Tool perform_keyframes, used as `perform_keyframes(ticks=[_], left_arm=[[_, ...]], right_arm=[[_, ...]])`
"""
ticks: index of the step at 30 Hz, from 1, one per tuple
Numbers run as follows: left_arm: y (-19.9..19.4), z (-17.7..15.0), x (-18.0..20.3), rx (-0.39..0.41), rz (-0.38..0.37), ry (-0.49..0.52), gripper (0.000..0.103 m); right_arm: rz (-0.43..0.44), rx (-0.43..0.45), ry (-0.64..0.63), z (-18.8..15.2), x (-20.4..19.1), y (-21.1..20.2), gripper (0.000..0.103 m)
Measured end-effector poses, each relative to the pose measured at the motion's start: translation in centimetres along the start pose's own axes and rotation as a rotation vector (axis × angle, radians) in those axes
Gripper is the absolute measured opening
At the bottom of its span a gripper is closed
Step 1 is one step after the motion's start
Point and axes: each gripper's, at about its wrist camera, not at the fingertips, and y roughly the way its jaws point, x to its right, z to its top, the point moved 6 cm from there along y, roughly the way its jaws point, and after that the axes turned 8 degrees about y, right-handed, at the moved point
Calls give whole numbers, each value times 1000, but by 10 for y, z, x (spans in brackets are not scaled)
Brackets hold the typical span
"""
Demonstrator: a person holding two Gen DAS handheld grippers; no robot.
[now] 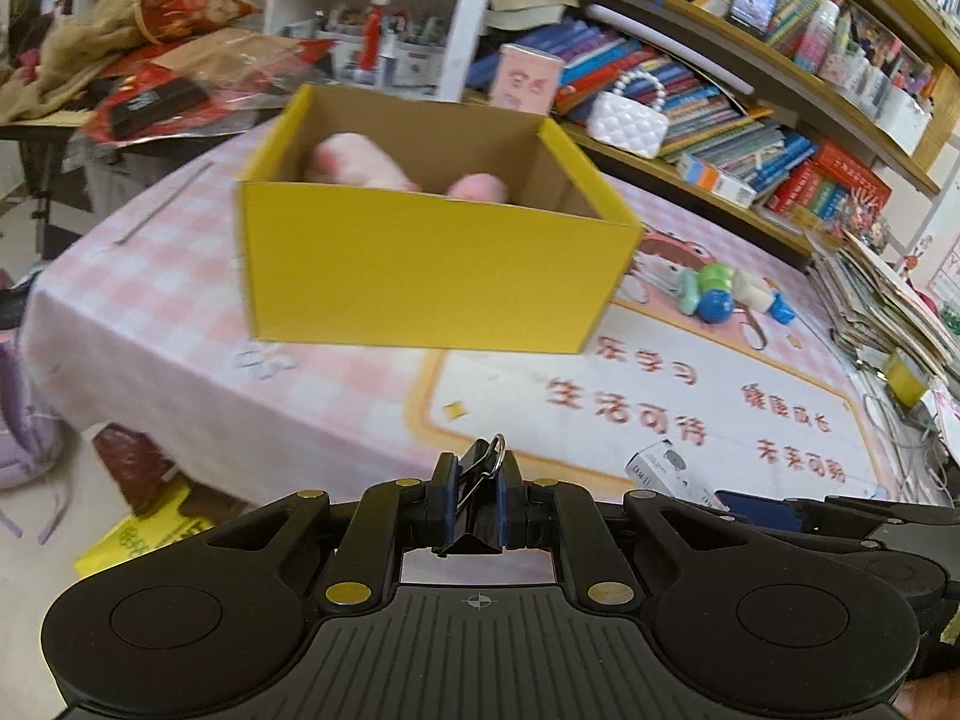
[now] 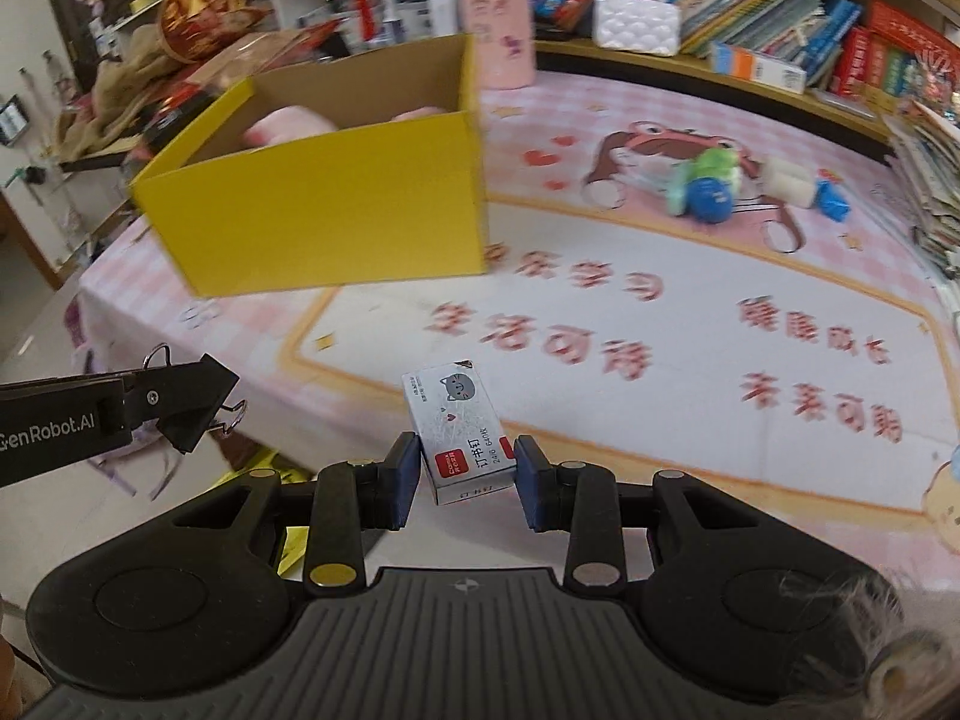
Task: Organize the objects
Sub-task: 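Carry the binder clip and white card box over the yellow box with both tools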
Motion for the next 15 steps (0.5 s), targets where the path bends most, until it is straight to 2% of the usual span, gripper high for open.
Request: perform_keyframes(ticks=[8,15], left_arm=[[-30,-16,-37,23,42,-19,11],[-46,-19,-55,52,42,-18,11]], right_arm=[[50,-9,-30,-22,-48,-3,32],[51,4,-37,-29,-68,-9,32]])
